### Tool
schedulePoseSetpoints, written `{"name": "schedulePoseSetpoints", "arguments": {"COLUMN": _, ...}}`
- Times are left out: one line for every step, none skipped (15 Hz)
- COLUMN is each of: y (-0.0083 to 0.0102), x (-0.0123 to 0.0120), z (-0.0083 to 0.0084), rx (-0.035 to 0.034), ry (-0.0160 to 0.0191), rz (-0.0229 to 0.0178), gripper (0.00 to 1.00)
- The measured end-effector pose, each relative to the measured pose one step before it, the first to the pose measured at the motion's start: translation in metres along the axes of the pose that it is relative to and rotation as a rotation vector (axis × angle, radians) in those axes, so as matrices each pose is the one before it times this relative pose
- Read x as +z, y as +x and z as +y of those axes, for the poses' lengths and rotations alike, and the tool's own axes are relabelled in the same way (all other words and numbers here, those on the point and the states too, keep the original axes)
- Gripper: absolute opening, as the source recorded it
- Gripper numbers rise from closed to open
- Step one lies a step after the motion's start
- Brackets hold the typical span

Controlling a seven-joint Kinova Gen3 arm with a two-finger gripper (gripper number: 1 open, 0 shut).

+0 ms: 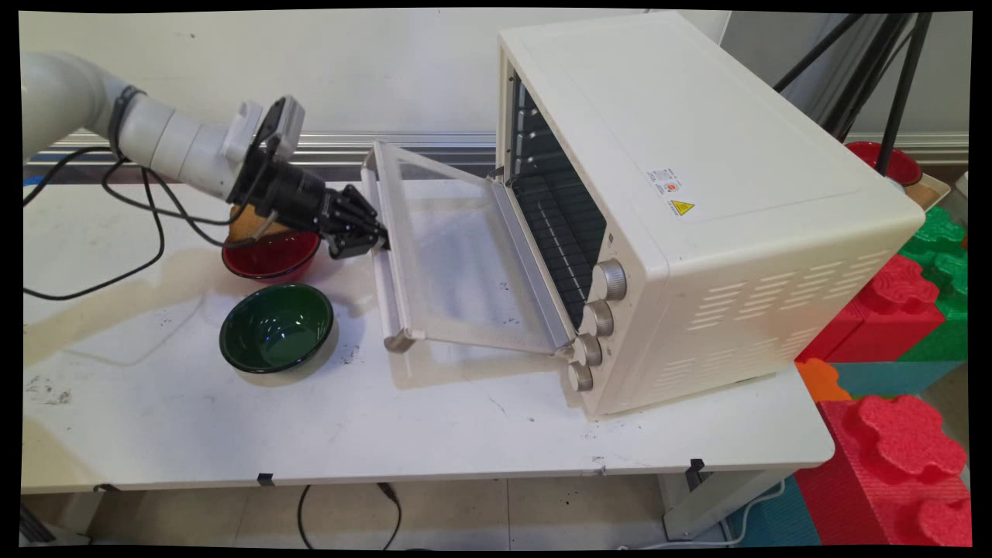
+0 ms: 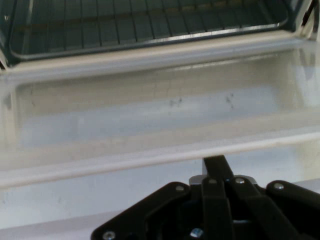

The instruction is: Open the oven

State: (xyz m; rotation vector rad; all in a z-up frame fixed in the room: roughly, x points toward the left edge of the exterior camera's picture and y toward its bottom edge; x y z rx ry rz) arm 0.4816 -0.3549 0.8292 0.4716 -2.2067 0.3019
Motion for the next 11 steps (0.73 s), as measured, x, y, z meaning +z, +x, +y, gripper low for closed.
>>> {"name": "schedulePoseSetpoints", "arguments": {"y": -0.00392, "x": 0.0008, "z": 0.00052, "rx": -0.00114, "ry": 0.00157, "rz": -0.00525, "gripper": 0.0}}
{"name": "schedulePoseSetpoints", "arguments": {"y": -0.0058, "x": 0.00079, "z": 0.00072, "rx": -0.00163, "ry": 0.00284, "rz": -0.0077, "gripper": 0.0}}
{"name": "schedulePoseSetpoints", "arguments": {"y": -0.00365, "x": 0.00049, "z": 0.00041, "rx": -0.00098, "ry": 0.00147, "rz": -0.00477, "gripper": 0.0}}
{"name": "schedulePoseSetpoints", "arguments": {"y": -0.00527, "x": 0.00044, "z": 0.00061, "rx": -0.00078, "ry": 0.00205, "rz": -0.00705, "gripper": 0.0}}
{"name": "schedulePoseSetpoints", "arguments": {"y": -0.00317, "x": 0.0002, "z": 0.00035, "rx": 0.00007, "ry": 0.00102, "rz": -0.00431, "gripper": 0.0}}
{"name": "schedulePoseSetpoints", "arguments": {"y": -0.00434, "x": 0.00026, "z": 0.00052, "rx": 0.00026, "ry": -0.00003, "rz": -0.00584, "gripper": 0.0}}
{"name": "schedulePoseSetpoints", "arguments": {"y": -0.00276, "x": -0.00023, "z": 0.00042, "rx": -0.0005, "ry": 0.00069, "rz": -0.00272, "gripper": 0.0}}
{"name": "schedulePoseSetpoints", "arguments": {"y": -0.00373, "x": -0.00039, "z": 0.00052, "rx": -0.00035, "ry": 0.00004, "rz": -0.00331, "gripper": 0.0}}
{"name": "schedulePoseSetpoints", "arguments": {"y": -0.00269, "x": -0.00128, "z": 0.00051, "rx": -0.00165, "ry": 0.00134, "rz": -0.0005, "gripper": 0.0}}
{"name": "schedulePoseSetpoints", "arguments": {"y": -0.00155, "x": -0.00143, "z": 0.0004, "rx": -0.00113, "ry": 0.00154, "rz": 0.00082, "gripper": 0.0}}
{"name": "schedulePoseSetpoints", "arguments": {"y": -0.00149, "x": -0.00228, "z": 0.00042, "rx": -0.00195, "ry": 0.00196, "rz": 0.00267, "gripper": 0.0}}
